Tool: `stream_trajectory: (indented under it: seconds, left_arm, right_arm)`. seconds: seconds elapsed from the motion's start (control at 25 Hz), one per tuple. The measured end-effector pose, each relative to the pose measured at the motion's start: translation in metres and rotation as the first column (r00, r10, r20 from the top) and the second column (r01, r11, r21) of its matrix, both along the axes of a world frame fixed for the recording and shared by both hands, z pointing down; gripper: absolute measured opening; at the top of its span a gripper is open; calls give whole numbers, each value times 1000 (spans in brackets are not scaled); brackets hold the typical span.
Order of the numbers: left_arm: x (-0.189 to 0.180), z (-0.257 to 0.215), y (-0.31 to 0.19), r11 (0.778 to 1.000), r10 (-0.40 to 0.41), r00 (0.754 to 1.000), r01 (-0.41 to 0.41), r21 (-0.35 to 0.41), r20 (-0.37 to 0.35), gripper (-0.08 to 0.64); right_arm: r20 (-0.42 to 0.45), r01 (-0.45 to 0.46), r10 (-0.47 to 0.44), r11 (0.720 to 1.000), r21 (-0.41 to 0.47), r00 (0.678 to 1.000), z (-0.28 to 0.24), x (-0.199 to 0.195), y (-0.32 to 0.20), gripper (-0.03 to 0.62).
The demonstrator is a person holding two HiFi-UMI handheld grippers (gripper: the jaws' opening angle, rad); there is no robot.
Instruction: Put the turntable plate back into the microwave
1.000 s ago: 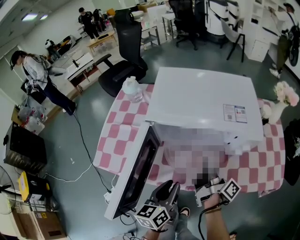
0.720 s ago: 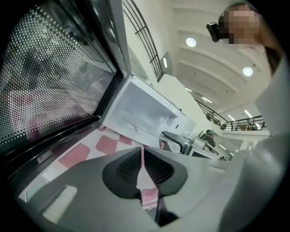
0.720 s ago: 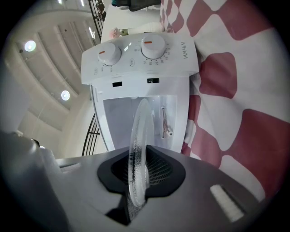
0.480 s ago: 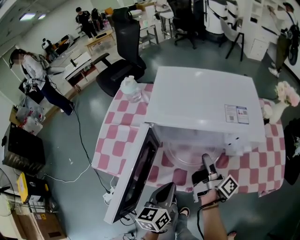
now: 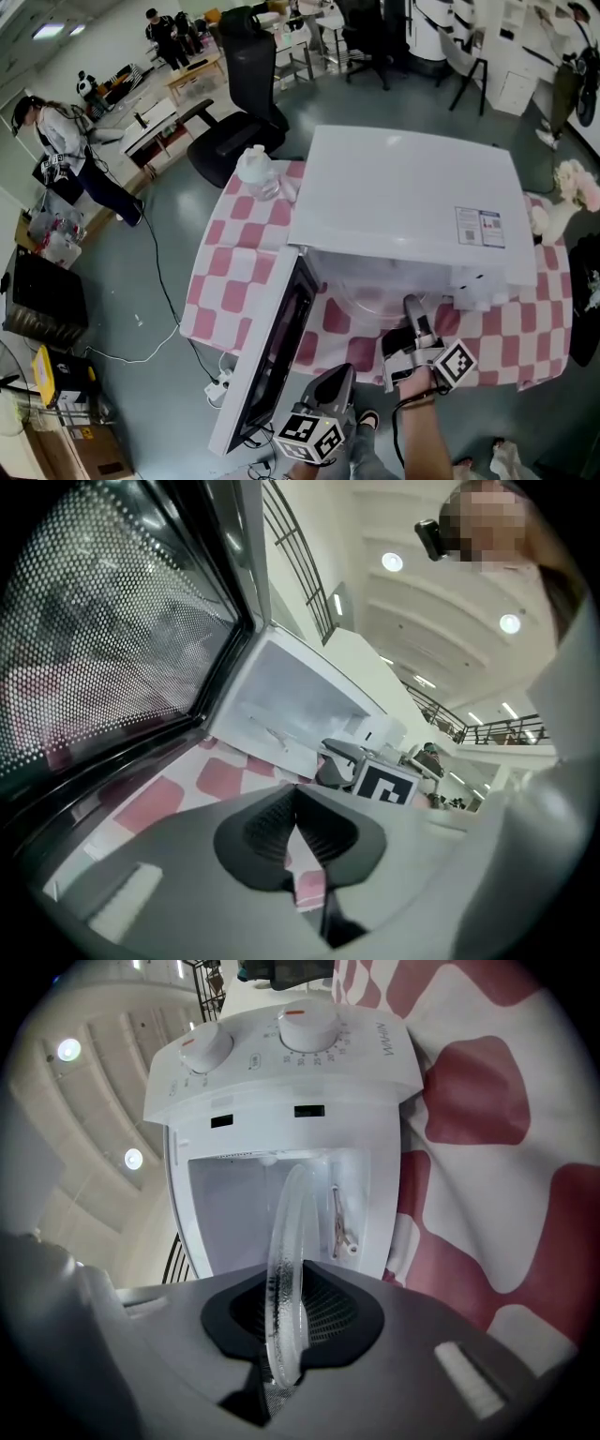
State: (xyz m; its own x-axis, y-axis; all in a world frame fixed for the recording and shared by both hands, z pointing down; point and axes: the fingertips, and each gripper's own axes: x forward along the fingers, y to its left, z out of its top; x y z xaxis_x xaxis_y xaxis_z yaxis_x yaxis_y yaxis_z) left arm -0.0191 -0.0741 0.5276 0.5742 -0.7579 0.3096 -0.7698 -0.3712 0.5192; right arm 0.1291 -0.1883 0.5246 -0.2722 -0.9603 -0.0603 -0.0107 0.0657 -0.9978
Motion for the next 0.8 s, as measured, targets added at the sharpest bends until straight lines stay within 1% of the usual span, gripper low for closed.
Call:
stream_trajectory:
  seconds: [0.32, 0.52, 0.8]
  left_arm:
    - [-5, 2, -10, 1000, 0, 1000, 0, 1, 13, 0]
    - [-5, 5, -16, 1000, 5, 1000, -5, -5, 12, 0]
    - [-4, 9, -24, 1000, 9, 1000, -9, -13, 8, 0]
  right_arm:
    - [-15, -11, 11, 1000, 4, 1000, 1, -3, -18, 46]
    - [-12, -22, 22, 1000, -4, 1000, 4, -5, -27, 46]
    - [-30, -36, 36, 999, -17, 999, 7, -1, -41, 46]
